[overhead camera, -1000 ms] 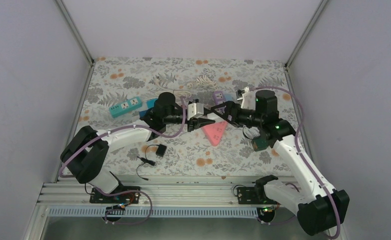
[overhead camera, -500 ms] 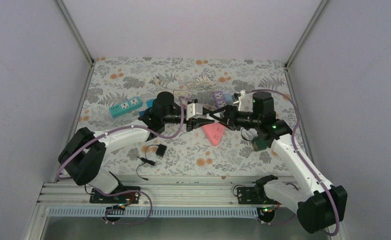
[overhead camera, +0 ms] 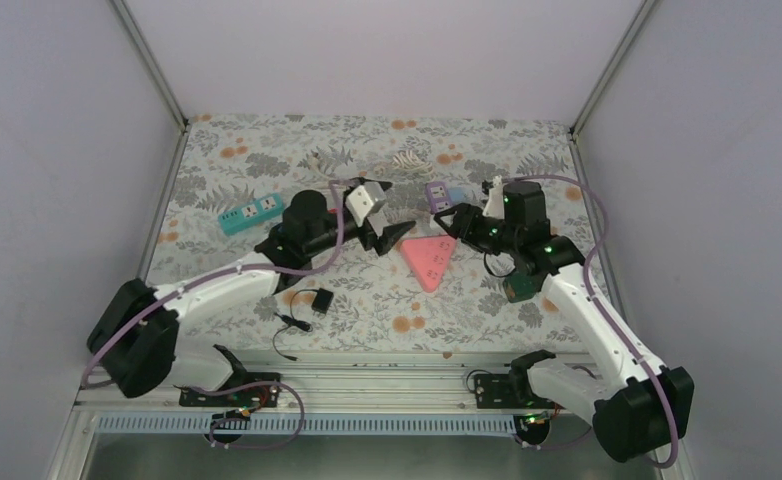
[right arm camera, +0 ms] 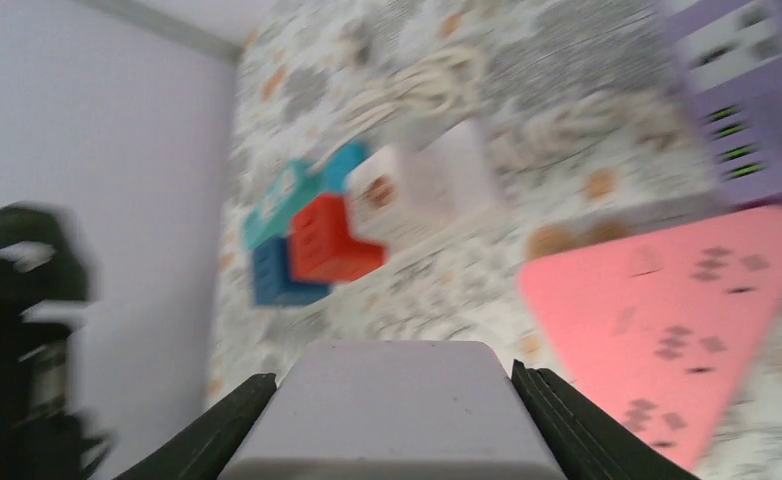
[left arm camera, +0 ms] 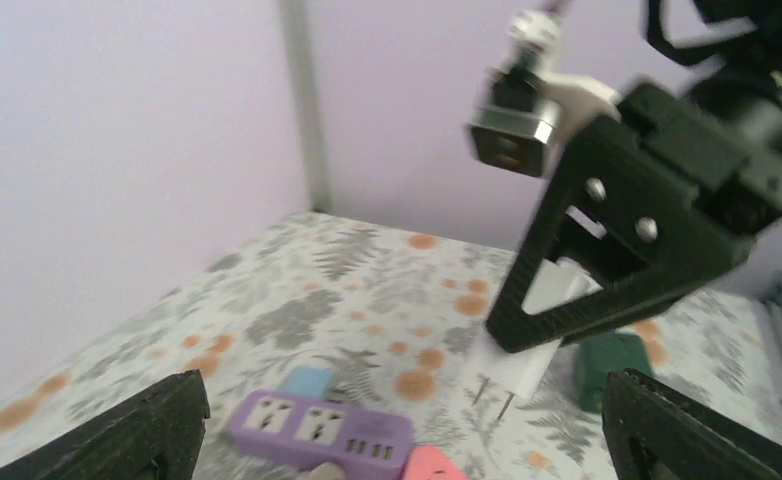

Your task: Insert the plug

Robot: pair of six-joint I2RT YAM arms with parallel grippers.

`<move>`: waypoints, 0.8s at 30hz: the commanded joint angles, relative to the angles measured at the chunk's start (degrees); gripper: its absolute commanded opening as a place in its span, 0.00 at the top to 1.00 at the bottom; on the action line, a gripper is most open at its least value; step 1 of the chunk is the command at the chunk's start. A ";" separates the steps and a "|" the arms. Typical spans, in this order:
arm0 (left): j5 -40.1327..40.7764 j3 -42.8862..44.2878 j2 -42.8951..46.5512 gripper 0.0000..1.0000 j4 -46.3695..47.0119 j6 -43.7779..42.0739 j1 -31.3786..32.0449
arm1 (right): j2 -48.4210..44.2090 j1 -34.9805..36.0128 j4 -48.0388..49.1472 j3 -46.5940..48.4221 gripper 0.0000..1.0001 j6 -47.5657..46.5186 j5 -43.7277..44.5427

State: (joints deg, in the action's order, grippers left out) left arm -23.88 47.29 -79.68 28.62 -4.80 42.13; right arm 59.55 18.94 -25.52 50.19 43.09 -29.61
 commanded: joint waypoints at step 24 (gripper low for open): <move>55.26 -6.89 31.75 0.00 -36.67 23.98 -1.69 | 26.26 6.34 3.22 3.70 0.62 -2.48 33.74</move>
State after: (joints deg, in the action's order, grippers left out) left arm 26.98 42.44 -49.10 -4.47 19.77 40.64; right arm 84.12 23.44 -24.84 50.87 39.11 -0.58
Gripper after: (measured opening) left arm 0.999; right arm 0.542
